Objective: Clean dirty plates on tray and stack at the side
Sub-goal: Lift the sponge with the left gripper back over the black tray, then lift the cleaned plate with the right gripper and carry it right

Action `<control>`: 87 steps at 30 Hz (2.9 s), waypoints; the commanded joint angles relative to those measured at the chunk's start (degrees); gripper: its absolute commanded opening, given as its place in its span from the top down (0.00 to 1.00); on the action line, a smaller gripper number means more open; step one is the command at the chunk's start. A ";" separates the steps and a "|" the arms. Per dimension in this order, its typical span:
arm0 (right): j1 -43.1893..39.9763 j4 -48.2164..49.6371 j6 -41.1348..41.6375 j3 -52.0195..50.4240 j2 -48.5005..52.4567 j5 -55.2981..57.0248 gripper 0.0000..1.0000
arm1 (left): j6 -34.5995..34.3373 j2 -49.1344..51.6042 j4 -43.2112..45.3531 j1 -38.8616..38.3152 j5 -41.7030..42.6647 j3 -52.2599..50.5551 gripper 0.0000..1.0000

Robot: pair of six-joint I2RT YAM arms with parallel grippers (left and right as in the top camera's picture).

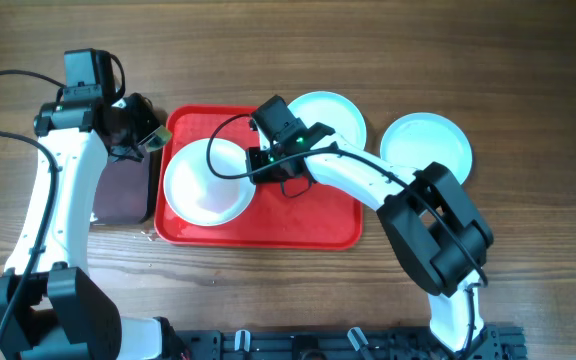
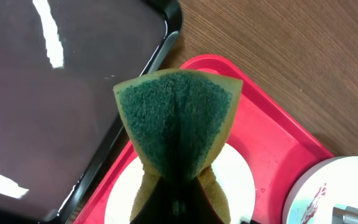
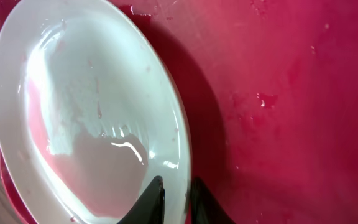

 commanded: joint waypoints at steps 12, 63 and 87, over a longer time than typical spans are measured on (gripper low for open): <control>0.79 0.57 2.12 0.79 3.76 -2.49 0.96 | 2.01 0.39 0.15 0.09 0.83 -0.15 0.96; 24.79 15.23 -54.88 3.32 -17.88 104.65 0.94 | 2.14 0.44 -0.76 0.07 0.66 -0.15 0.96; 20.92 -9.84 -19.50 1.40 -22.60 57.33 0.96 | 2.14 0.46 -1.18 0.07 0.66 -0.15 0.96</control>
